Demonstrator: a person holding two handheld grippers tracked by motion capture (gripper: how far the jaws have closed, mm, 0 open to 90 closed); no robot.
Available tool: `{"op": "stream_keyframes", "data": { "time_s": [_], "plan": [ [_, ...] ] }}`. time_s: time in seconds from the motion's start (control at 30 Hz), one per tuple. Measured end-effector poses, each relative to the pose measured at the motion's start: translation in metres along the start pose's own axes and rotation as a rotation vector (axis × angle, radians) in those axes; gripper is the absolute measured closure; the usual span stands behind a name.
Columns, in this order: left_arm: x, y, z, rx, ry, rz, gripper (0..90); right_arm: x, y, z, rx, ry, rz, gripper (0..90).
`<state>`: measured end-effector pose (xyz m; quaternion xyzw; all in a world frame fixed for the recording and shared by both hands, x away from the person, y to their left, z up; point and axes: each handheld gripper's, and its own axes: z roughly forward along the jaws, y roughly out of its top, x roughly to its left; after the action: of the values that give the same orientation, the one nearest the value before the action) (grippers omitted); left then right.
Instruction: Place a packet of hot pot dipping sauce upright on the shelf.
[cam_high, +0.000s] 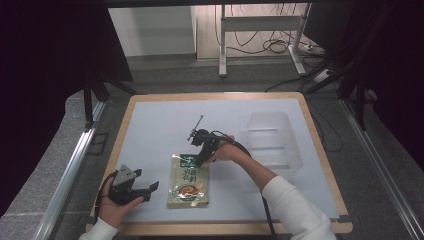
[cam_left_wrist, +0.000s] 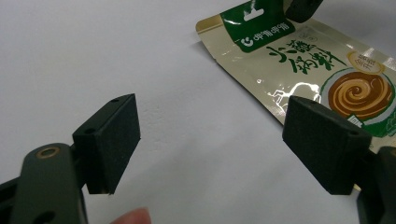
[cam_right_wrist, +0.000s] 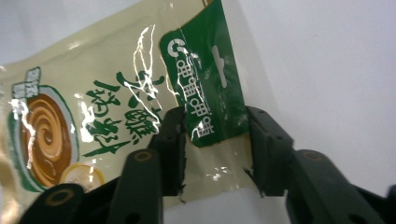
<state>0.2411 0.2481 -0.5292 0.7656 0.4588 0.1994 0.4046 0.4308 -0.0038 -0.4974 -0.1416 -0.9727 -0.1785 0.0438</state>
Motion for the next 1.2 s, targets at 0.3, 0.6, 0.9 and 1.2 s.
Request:
{"op": "stream_keyframes", "data": {
  "time_s": [0.3,0.6,0.9,1.2],
  "plan": [
    [0.000,0.000,0.000,-0.001,0.002,0.000,19.1,0.001,-0.001,-0.003,-0.003,-0.056,-0.034,87.5],
    [0.000,0.000,-0.001,-0.002,0.003,0.001,19.1,0.005,0.000,-0.009,-0.010,-0.054,-0.059,89.1],
    [0.001,0.001,-0.001,0.001,0.003,0.003,19.0,0.013,0.002,-0.025,-0.024,-0.057,-0.077,89.5],
    [0.001,0.001,-0.002,-0.005,0.004,-0.003,19.1,0.036,0.008,-0.063,-0.071,-0.092,-0.130,89.7]
  ]
}}
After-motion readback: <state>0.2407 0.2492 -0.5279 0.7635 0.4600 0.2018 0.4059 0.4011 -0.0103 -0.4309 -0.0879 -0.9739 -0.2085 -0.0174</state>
